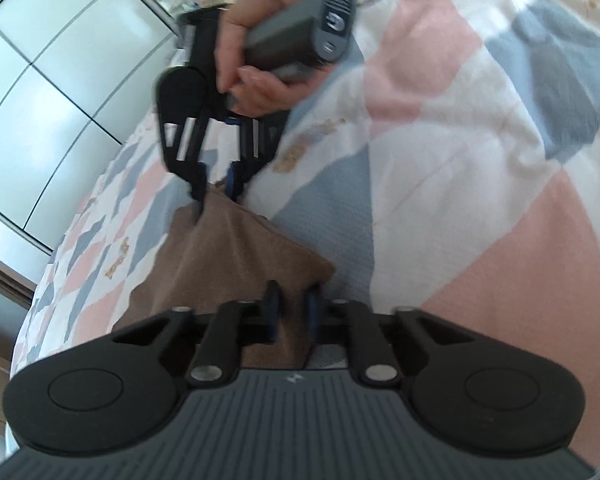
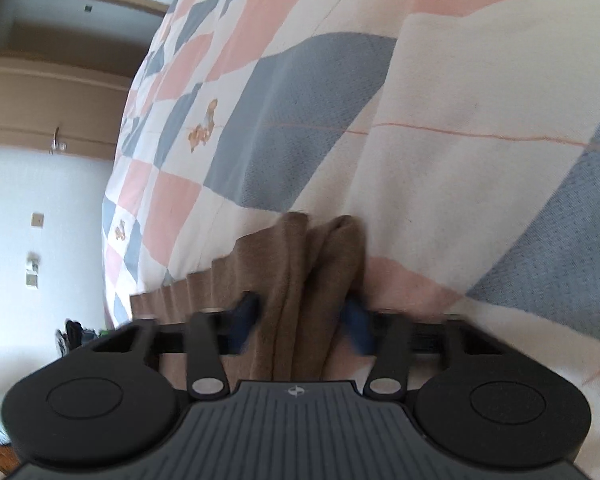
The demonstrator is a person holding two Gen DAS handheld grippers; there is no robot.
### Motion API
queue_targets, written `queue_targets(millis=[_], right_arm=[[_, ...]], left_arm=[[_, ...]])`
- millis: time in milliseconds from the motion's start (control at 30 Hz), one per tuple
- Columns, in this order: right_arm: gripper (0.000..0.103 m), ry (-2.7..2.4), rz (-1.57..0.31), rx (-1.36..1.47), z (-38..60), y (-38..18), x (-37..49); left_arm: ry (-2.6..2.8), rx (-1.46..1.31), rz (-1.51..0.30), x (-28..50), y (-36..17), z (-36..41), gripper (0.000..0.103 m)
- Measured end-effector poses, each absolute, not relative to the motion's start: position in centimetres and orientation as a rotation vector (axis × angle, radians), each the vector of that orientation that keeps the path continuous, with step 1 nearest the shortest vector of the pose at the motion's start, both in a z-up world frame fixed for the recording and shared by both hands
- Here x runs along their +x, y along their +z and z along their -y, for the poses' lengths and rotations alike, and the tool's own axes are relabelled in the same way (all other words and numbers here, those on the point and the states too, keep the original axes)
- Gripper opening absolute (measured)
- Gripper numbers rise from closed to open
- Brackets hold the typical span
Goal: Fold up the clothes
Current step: 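Grasp the folded sweater's corner with both grippers and lift it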
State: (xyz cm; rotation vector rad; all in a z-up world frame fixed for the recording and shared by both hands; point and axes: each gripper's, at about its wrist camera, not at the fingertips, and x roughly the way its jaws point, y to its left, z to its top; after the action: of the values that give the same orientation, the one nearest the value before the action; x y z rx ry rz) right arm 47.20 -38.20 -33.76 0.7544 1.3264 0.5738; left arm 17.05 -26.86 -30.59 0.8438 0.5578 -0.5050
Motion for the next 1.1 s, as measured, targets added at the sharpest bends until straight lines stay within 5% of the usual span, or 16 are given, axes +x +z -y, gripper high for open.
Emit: queue_targets(millis=[133,567,1100], right_arm=[[0.02,0.553,-1.293,0.782,38.5,-33.3,46.3],[0.016,0.38,-1.208,0.899,41.6,-28.0,36.1],[0.01,0.011,-1.06,1.236,43.5,-26.1,3.0]], left_arm=[[-0.522,0.774,-0.534,16.4,-28.6,25.5,0.005],[-0.633,0.692,-0.49,7.3,-22.8,22.1,0.005],[-0.721,0.839,-0.541,-12.4,-24.1,14.2,0.0]])
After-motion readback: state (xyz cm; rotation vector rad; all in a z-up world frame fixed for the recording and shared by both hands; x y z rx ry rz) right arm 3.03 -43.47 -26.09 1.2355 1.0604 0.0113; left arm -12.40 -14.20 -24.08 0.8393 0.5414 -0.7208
